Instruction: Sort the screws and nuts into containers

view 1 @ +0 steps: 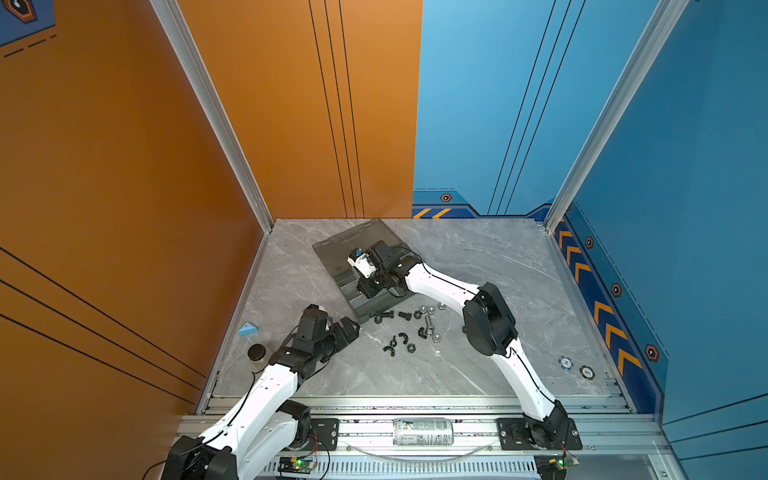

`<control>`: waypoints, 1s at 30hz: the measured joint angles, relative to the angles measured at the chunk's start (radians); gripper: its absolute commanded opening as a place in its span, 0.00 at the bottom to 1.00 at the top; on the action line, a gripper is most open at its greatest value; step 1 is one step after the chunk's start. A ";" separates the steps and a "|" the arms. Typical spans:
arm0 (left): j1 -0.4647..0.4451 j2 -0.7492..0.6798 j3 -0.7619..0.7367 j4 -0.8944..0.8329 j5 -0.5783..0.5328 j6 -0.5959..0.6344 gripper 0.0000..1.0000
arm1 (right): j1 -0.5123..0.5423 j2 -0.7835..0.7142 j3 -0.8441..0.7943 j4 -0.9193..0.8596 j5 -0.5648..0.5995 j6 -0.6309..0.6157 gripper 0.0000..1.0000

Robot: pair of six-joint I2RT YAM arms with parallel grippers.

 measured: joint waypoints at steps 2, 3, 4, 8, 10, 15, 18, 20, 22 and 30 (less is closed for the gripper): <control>0.000 -0.006 -0.005 0.000 0.001 0.000 0.98 | 0.000 0.000 0.003 0.000 0.001 0.000 0.10; 0.000 -0.009 -0.008 0.000 0.002 0.000 0.98 | 0.000 0.000 0.005 0.000 0.003 0.000 0.15; 0.000 -0.010 -0.010 0.000 0.002 0.000 0.98 | 0.000 0.000 0.006 0.000 0.004 0.000 0.23; 0.000 -0.010 -0.011 0.000 0.005 0.000 0.98 | -0.002 0.000 0.011 -0.001 -0.001 0.026 0.33; 0.002 -0.009 -0.011 0.000 0.006 0.000 0.98 | -0.005 0.000 0.011 0.001 -0.012 0.037 0.36; 0.004 0.007 -0.011 0.000 0.008 0.000 0.98 | -0.015 -0.015 0.011 -0.010 -0.020 0.035 0.42; 0.004 0.010 -0.011 0.000 0.008 0.000 0.98 | -0.016 -0.075 -0.023 -0.032 -0.020 0.019 0.45; 0.004 0.014 -0.011 0.000 0.008 0.000 0.98 | -0.016 -0.151 -0.076 -0.047 -0.021 0.010 0.47; 0.004 0.022 -0.011 0.000 0.008 0.000 0.98 | -0.016 -0.233 -0.134 -0.062 -0.021 0.005 0.47; -0.002 0.058 0.001 0.002 0.008 0.001 0.98 | -0.012 -0.539 -0.417 -0.096 -0.017 -0.009 0.51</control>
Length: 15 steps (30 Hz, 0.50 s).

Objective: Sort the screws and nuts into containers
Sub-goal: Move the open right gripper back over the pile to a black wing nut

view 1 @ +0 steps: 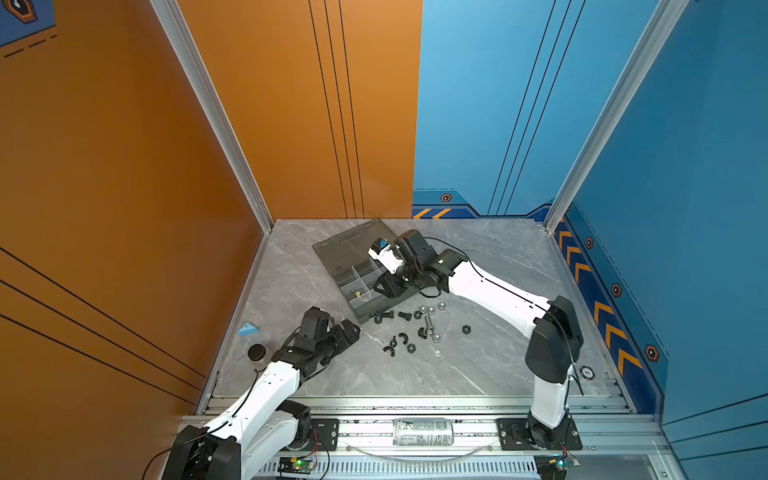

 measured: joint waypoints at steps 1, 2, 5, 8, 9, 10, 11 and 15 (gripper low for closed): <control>-0.002 0.002 0.003 0.000 0.000 0.000 0.98 | 0.003 -0.028 -0.045 -0.005 0.008 0.000 0.51; -0.002 0.003 0.004 0.001 0.000 0.000 0.98 | 0.005 -0.045 -0.077 -0.007 0.013 0.001 0.51; -0.003 0.009 0.006 0.005 0.000 0.000 0.98 | 0.022 -0.084 -0.186 -0.019 0.041 0.003 0.52; -0.006 0.020 0.009 0.005 0.000 0.000 0.98 | 0.050 -0.101 -0.278 -0.028 0.074 0.017 0.53; -0.008 0.026 0.011 0.006 0.000 0.000 0.98 | 0.058 -0.105 -0.306 -0.027 0.086 0.027 0.53; -0.010 0.032 0.012 0.008 0.000 0.000 0.98 | 0.067 -0.108 -0.330 -0.028 0.097 0.036 0.54; -0.013 0.038 0.013 0.010 0.000 0.000 0.98 | 0.073 -0.109 -0.349 -0.027 0.106 0.049 0.54; -0.023 0.062 0.019 0.021 0.000 0.000 0.98 | 0.091 -0.110 -0.402 -0.025 0.149 0.106 0.55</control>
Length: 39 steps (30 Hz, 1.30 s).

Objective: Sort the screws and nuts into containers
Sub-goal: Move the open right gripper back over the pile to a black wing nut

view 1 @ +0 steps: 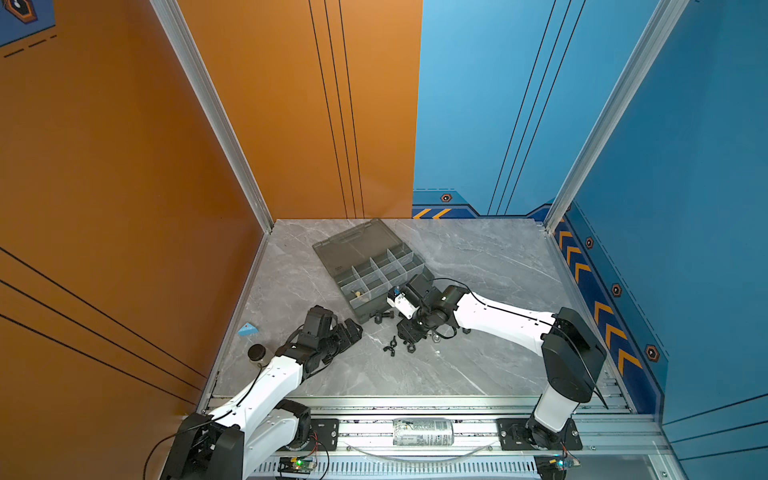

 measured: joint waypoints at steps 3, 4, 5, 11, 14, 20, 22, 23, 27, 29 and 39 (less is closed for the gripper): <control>-0.007 0.008 0.003 0.006 0.000 0.003 0.98 | 0.012 0.000 -0.023 0.012 0.029 0.035 0.56; -0.008 0.010 0.005 0.007 0.000 0.004 0.98 | 0.018 0.000 -0.030 0.018 0.036 0.048 0.56; -0.010 0.010 0.005 0.007 0.000 0.006 0.98 | 0.022 0.000 -0.034 0.022 0.043 0.055 0.56; -0.015 0.010 0.006 0.007 0.000 0.007 0.98 | 0.046 0.001 -0.040 0.046 0.063 0.080 0.56; -0.018 0.010 0.006 0.008 0.000 0.007 0.98 | 0.051 0.005 -0.042 0.063 0.067 0.088 0.56; -0.018 0.010 0.006 0.007 0.000 0.007 0.98 | 0.058 0.033 -0.043 0.103 0.074 0.106 0.56; -0.019 0.010 0.006 0.007 0.000 0.007 0.98 | 0.060 0.046 -0.043 0.111 0.074 0.113 0.55; -0.019 0.010 0.006 0.007 0.000 0.007 0.98 | 0.061 0.053 -0.043 0.116 0.076 0.117 0.55; -0.019 0.010 0.006 0.007 0.000 0.007 0.98 | 0.063 0.072 -0.043 0.130 0.096 0.139 0.54; -0.019 0.010 0.006 0.007 -0.001 0.007 0.98 | 0.063 0.075 -0.043 0.130 0.111 0.143 0.52; -0.024 0.010 0.006 0.015 -0.001 0.007 0.98 | 0.063 0.099 -0.043 0.130 0.160 0.142 0.44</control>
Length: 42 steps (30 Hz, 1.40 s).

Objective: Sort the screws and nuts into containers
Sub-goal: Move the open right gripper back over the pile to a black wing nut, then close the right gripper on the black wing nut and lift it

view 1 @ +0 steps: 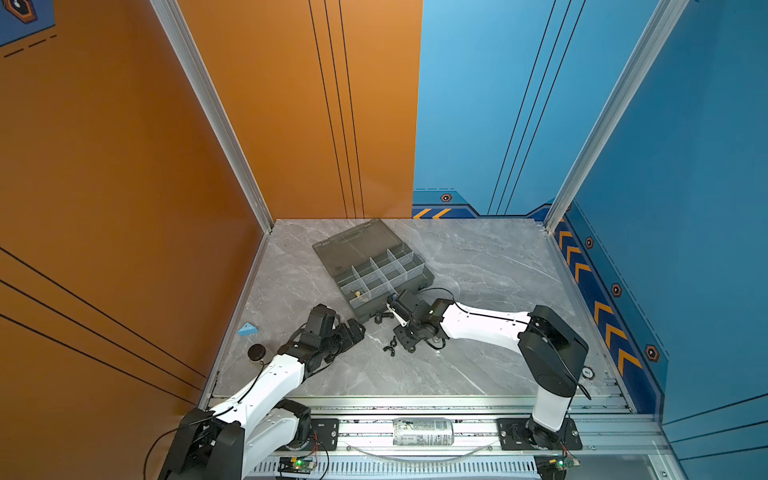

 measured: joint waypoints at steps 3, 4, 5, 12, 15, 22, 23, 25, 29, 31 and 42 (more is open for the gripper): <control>0.000 0.002 0.000 0.006 0.000 0.000 0.98 | 0.000 0.018 0.000 0.000 0.005 -0.005 0.42; 0.000 0.003 0.000 0.007 0.000 0.000 0.98 | 0.000 0.022 0.000 0.000 0.006 -0.007 0.42; 0.000 0.003 0.000 0.008 0.000 0.000 0.98 | 0.000 0.027 0.000 0.000 0.007 -0.008 0.42; 0.000 0.005 0.000 0.011 0.000 0.000 0.98 | 0.000 0.048 0.000 0.002 0.014 -0.009 0.37; 0.000 0.006 0.000 0.012 0.000 0.000 0.98 | -0.002 0.051 0.000 0.008 0.014 -0.012 0.35; 0.000 0.008 0.000 0.014 0.000 0.000 0.98 | -0.016 0.059 0.000 0.028 0.013 -0.012 0.31; 0.000 0.008 0.000 0.014 0.000 0.000 0.98 | -0.019 0.063 0.000 0.029 0.013 -0.012 0.30; 0.000 0.013 0.000 0.014 0.000 0.000 0.98 | -0.021 0.066 0.000 0.031 0.013 -0.012 0.28; 0.000 0.018 0.000 0.014 0.000 0.000 0.98 | -0.021 0.066 0.000 0.038 0.012 -0.012 0.25; 0.000 0.018 0.000 0.014 0.000 0.000 0.98 | -0.021 0.068 0.000 0.041 0.010 -0.012 0.23; 0.000 0.019 0.000 0.014 0.000 0.000 0.98 | -0.027 0.068 0.002 0.063 -0.003 -0.014 0.02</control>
